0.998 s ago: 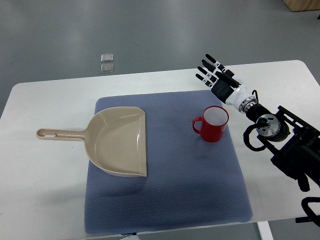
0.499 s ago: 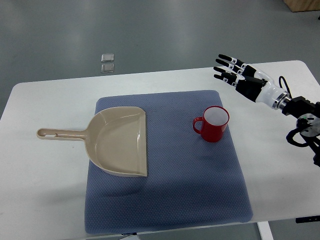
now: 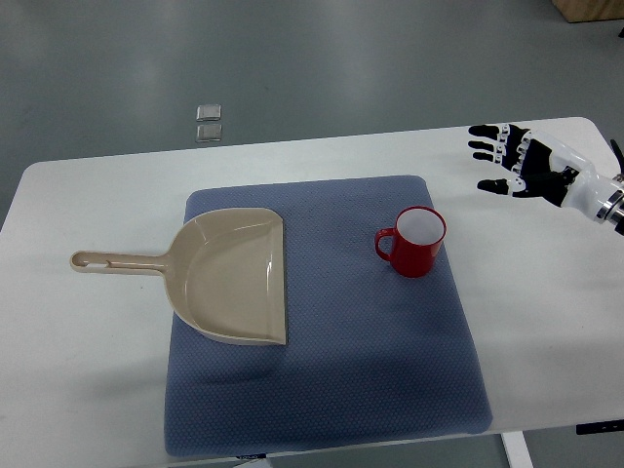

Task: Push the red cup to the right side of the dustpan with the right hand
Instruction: 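Swing the right hand outward and rotate it palm-down beside the mat, then lower the right hand and cup it around the red mug's far side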

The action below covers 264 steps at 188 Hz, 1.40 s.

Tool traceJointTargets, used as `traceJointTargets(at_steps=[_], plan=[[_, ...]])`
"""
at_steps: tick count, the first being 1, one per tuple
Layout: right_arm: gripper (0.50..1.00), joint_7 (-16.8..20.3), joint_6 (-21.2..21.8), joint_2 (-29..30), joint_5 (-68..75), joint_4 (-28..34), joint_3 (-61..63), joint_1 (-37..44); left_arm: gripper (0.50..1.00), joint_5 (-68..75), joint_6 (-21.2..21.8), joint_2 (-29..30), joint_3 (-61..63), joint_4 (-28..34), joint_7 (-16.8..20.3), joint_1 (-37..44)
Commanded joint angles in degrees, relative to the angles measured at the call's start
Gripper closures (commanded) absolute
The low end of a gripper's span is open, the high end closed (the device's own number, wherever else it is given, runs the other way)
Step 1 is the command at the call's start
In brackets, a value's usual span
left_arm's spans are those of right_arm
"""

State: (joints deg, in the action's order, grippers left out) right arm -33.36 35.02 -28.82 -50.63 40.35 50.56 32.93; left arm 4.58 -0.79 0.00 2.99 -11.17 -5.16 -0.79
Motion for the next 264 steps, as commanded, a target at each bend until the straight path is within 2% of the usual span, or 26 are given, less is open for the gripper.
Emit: traceJointTargets(at_steps=[1, 95, 145, 264], plan=[[0.562, -1.6, 0.0, 0.3, -2.5, 0.0, 0.0, -1.6, 0.500, 0.0, 0.0, 0.0, 0.0, -0.1, 0.0, 0.0], [0.562, -1.6, 0.0, 3.3, -6.1, -0.3, -5.4, -3.7, 0.500, 0.0, 0.0, 0.0, 0.1, 0.1, -0.2, 0.0], [0.562, -1.6, -3.3, 6.7, -6.1, -0.3, -5.5, -4.3, 0.500, 0.0, 0.0, 0.0, 0.0, 0.0, -0.2, 0.0], [0.564, -1.6, -6.9, 11.3, -6.0, -1.3, -7.2, -4.3, 0.500, 0.0, 0.1, 0.0, 0.0, -0.2, -0.2, 0.0]])
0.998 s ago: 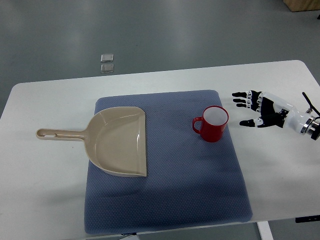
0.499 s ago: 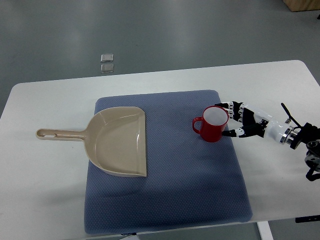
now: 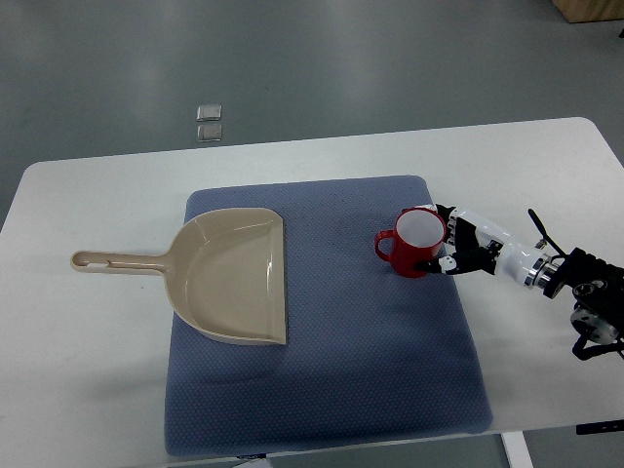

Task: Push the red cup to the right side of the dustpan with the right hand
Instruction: 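Lower the right hand and cup it around the red mug's far side, then push the red mug with the right hand toward the dustpan's edge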

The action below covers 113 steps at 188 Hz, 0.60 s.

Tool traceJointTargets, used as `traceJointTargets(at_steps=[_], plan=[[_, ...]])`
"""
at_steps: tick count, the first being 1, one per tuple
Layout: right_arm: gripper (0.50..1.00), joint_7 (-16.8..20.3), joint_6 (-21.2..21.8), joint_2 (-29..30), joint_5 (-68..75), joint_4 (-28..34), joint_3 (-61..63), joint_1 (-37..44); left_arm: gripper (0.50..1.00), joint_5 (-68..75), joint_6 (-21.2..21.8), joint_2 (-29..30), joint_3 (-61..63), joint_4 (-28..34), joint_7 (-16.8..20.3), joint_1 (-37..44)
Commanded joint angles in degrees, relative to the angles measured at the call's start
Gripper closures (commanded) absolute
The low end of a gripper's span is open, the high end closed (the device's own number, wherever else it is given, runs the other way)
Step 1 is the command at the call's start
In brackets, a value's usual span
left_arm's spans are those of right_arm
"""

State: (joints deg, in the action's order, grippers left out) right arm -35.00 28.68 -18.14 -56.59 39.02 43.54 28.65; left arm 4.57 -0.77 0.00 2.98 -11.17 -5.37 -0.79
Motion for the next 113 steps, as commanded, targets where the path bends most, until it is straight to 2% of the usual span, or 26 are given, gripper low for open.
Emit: traceJointTargets(at_steps=[1, 113], plan=[[0.564, 0.0, -0.6, 0.7, 0.0, 0.0, -0.2, 0.0, 0.500, 0.0, 0.1, 0.0, 0.0, -0.2, 0.0, 0.0], [0.564, 0.0, -5.2, 6.1, 0.0, 0.0, -0.9, 0.6, 0.500, 0.0, 0.1, 0.0, 0.0, -0.4, 0.0, 0.0]])
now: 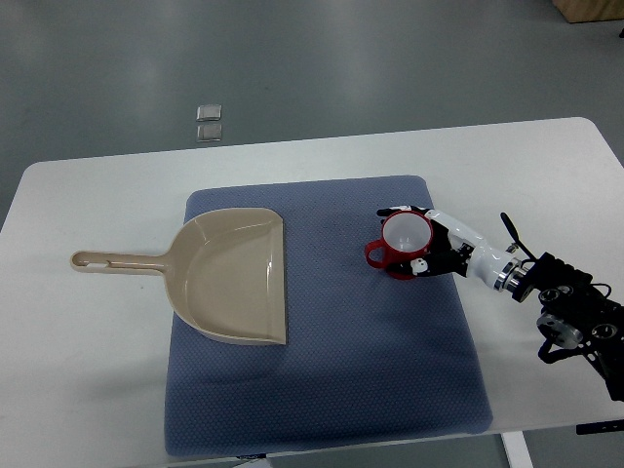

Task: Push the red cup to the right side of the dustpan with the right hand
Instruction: 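Push the red mug with the right hand toward the dustpan's edge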

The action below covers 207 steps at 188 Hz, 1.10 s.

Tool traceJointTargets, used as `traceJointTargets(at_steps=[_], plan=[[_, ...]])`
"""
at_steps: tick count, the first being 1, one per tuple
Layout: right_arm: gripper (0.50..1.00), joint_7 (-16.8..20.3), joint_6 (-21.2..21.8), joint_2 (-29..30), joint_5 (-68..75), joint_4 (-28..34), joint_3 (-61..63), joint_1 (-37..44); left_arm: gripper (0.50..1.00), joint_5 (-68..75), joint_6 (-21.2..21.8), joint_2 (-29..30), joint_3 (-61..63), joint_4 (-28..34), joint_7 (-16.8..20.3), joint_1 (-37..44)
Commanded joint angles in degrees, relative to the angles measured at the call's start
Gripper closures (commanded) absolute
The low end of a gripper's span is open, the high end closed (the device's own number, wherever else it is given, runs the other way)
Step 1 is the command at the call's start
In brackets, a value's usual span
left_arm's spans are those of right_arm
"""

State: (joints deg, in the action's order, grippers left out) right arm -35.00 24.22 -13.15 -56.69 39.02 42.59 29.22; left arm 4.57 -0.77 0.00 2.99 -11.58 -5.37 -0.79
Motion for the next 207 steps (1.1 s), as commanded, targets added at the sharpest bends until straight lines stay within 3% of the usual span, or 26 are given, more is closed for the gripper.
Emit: traceJointTargets(at_steps=[1, 207], plan=[[0.566, 0.0, -0.9, 1.2, 0.1, 0.0, 0.0, 0.0, 0.500, 0.0, 0.1, 0.0, 0.0, 0.0, 0.0, 0.0], [0.566, 0.0, -3.7, 7.7, 0.0, 0.9, -2.0, -0.8, 0.500, 0.0, 0.0, 0.0, 0.0, -0.1, 0.0, 0.0]])
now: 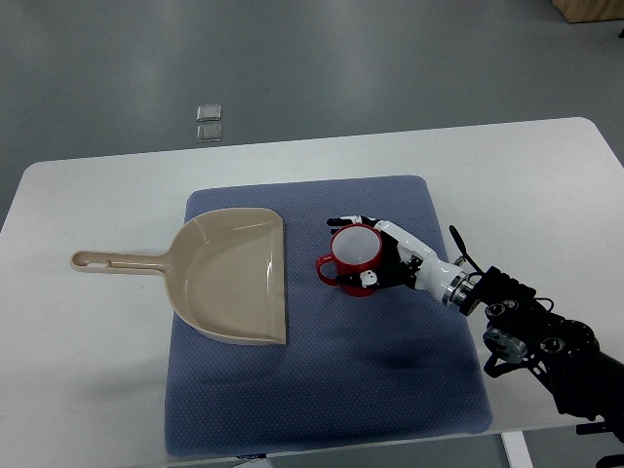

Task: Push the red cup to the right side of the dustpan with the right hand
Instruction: 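Push the red mug with the right hand toward the dustpan's edge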

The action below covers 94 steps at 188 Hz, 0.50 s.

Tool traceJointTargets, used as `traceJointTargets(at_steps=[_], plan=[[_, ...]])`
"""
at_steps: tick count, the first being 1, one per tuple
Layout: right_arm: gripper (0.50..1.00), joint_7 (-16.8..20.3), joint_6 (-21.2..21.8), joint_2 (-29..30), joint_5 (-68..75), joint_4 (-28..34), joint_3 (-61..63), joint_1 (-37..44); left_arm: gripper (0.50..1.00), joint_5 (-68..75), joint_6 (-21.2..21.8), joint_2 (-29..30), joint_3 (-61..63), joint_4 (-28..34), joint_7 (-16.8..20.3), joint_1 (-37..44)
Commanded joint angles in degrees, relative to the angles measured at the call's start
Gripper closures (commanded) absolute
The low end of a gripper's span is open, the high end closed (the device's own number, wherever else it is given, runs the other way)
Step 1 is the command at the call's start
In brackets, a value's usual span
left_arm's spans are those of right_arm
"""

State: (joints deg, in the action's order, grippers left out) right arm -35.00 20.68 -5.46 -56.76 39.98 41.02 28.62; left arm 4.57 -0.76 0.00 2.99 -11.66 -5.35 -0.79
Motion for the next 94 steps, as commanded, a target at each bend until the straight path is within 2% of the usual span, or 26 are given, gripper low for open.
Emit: traceJointTargets(at_steps=[1, 34, 94], plan=[[0.566, 0.0, -0.1, 0.0, 0.1, -0.1, -0.4, -0.2, 0.500, 0.0, 0.0, 0.0, 0.0, 0.0, 0.0, 0.0], [0.566, 0.0, -0.6, 0.9, 0.2, 0.3, -0.4, -0.3, 0.500, 0.0, 0.0, 0.0, 0.1, 0.0, 0.0, 0.0], [0.566, 0.0, -4.1, 4.3, 0.2, 1.7, -2.3, -0.8, 0.500, 0.0, 0.0, 0.0, 0.0, 0.0, 0.1, 0.0]])
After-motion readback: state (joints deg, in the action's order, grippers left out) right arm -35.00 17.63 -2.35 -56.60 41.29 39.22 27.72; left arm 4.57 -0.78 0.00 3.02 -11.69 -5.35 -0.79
